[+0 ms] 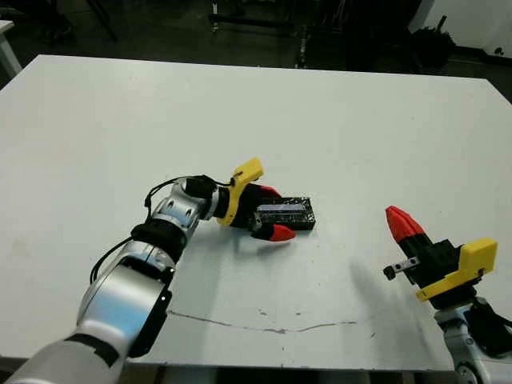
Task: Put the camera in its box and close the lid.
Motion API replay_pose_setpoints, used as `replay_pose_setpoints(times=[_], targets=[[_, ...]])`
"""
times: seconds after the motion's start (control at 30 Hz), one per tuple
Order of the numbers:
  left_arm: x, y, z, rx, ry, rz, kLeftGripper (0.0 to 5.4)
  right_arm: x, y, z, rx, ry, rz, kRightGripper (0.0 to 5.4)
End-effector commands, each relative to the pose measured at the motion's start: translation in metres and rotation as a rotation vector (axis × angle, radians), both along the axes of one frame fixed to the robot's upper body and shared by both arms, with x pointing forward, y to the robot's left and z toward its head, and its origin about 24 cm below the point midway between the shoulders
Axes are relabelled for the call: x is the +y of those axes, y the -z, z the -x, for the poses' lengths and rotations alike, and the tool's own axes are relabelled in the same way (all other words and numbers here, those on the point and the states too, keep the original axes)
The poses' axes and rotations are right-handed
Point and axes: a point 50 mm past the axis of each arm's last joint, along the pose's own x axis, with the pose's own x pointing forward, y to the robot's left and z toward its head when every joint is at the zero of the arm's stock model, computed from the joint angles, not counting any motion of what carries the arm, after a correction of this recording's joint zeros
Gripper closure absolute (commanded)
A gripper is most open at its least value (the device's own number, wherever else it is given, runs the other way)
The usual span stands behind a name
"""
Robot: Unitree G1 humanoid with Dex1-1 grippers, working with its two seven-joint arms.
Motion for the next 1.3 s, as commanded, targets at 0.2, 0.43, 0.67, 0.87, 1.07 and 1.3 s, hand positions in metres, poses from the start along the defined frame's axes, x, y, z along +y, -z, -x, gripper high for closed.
replay_pose_setpoints(times=[0.2,0.43,0.67,0.87,1.07,1.3], targets=[[0.033,-0.031,-0.003,-0.016,-0.044,0.137,0.01,-0.002,0.0,0.0,0.003,-0.001,0.014,5.4],[0.054,-0.065,-0.007,-0.108,-0.161,0.221,0.01,-0.002,0.001,0.0,0.002,-0.003,0.014,5.4],[0.065,-0.075,-0.009,-0.145,-0.36,0.374,0.01,-0.002,0.001,-0.001,0.002,-0.01,0.001,5.4],[0.045,-0.065,0.008,-0.164,-0.578,0.406,0.28,-0.002,-0.001,-0.001,-0.004,-0.002,0.017,5.4],[0.015,-0.047,0.029,-0.181,-0.656,0.341,1.21,-0.002,-0.001,-0.001,0.0,-0.006,0.013,5.4],[-0.009,-0.028,0.041,-0.181,-0.646,0.238,2.24,-0.002,-0.001,-0.001,0.002,-0.003,0.015,5.4]])
